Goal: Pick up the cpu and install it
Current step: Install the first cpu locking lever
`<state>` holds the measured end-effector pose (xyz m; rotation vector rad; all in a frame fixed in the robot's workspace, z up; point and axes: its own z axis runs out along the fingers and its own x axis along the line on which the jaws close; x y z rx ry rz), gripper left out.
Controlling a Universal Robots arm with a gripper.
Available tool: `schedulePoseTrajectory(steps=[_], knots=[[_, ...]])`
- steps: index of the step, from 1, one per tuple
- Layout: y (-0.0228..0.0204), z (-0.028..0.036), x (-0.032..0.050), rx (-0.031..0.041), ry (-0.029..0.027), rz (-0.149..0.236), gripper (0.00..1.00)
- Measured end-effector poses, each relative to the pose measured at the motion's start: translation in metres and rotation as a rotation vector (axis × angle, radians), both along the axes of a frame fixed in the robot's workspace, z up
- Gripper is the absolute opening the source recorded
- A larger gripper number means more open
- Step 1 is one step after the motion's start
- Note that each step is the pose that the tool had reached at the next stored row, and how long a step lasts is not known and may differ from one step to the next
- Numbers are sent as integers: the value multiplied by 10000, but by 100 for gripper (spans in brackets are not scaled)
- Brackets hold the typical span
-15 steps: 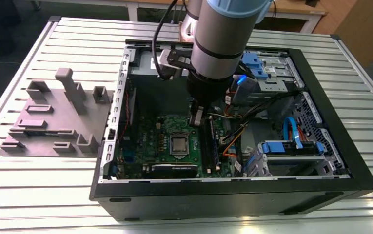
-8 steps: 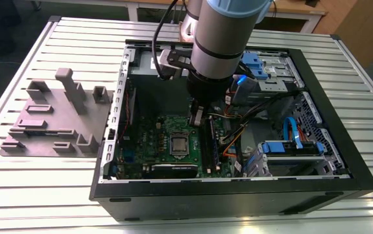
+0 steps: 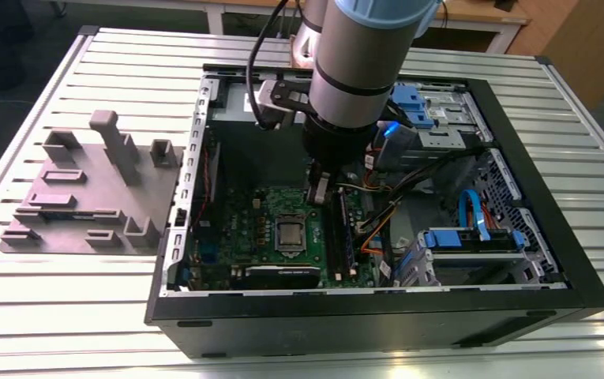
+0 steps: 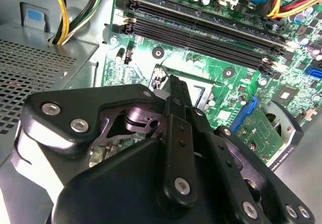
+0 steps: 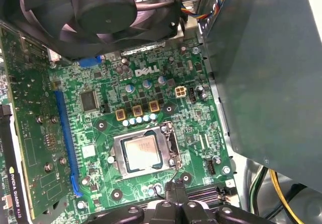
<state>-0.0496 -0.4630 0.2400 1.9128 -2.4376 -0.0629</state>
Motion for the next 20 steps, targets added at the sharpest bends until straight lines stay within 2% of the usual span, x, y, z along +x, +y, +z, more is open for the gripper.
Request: schedulePoseTrajectory(steps=[5,9,16,20], knots=[[-6,0,-6,-1,-3,643,10],[-49,-3,-28,-1,-11,757,10],[-97,-34,-28,-1,-12,1126,10],[-131,-71,-28,-1,-12,1314,10]])
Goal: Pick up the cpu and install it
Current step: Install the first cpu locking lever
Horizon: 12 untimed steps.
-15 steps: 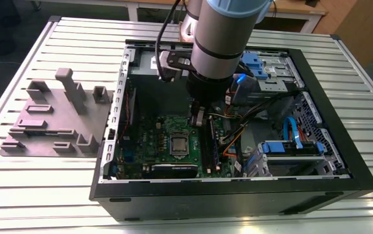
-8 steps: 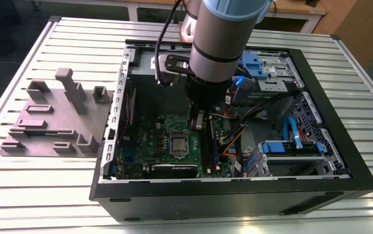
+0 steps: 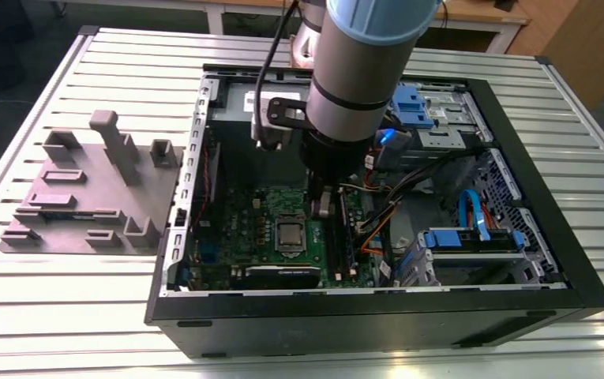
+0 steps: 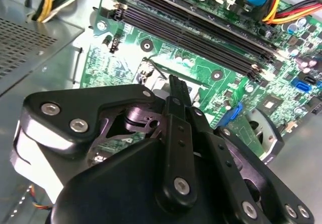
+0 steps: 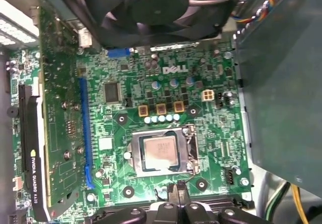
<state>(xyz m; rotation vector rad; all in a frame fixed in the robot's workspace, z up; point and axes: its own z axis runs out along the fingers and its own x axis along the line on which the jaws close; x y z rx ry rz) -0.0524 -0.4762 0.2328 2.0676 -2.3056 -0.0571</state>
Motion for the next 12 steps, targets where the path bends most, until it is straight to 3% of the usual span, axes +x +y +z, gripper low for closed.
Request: schedulePoseTrajectory(steps=[9,12], knots=[[-79,-37,0,-3,0,360,10],[-83,-49,1,-81,2,492,10]])
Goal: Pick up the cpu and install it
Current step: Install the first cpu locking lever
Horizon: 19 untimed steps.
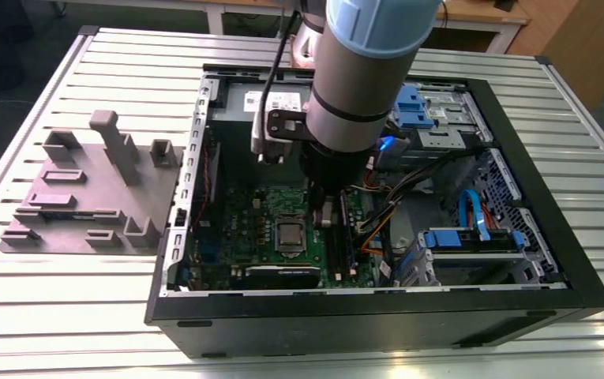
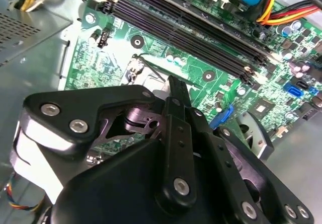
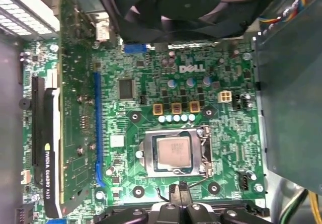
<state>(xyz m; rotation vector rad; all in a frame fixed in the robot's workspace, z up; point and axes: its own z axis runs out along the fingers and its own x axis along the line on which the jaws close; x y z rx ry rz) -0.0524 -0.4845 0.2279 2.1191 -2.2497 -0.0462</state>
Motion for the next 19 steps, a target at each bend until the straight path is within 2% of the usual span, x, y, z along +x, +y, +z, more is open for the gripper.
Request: schedulePoseTrajectory(steps=[4,5,11,19], knots=[[-3,-12,0,-251,0,99,10],[-5,-17,0,-274,0,111,10],[-30,-77,0,-276,-1,191,10],[-93,-175,-1,-277,-2,275,10]])
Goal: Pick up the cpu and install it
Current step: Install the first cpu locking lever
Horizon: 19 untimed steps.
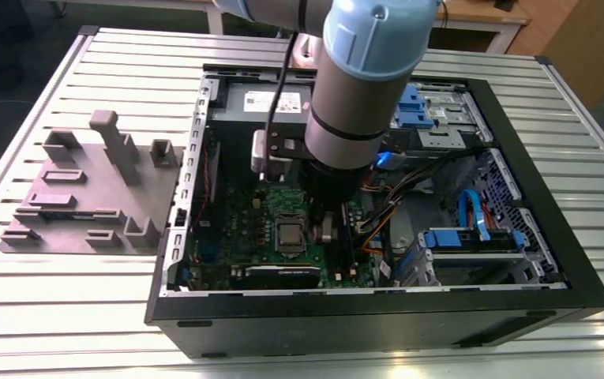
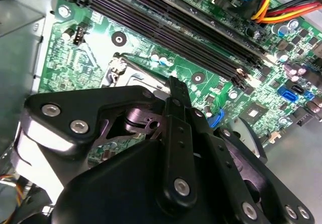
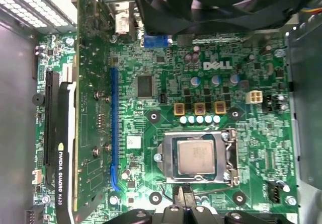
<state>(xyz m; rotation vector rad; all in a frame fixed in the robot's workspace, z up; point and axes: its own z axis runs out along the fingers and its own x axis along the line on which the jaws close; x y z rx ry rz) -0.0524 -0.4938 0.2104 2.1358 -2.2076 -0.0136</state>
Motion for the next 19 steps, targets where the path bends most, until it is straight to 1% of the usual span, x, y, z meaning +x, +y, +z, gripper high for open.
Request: schedulePoseTrajectory(steps=[3,5,12,19], knots=[[-30,-24,0,-1,0,94,10],[-37,-47,-1,-1,0,215,10],[-44,-132,0,-1,0,427,10],[-49,-184,0,-1,0,519,10]])
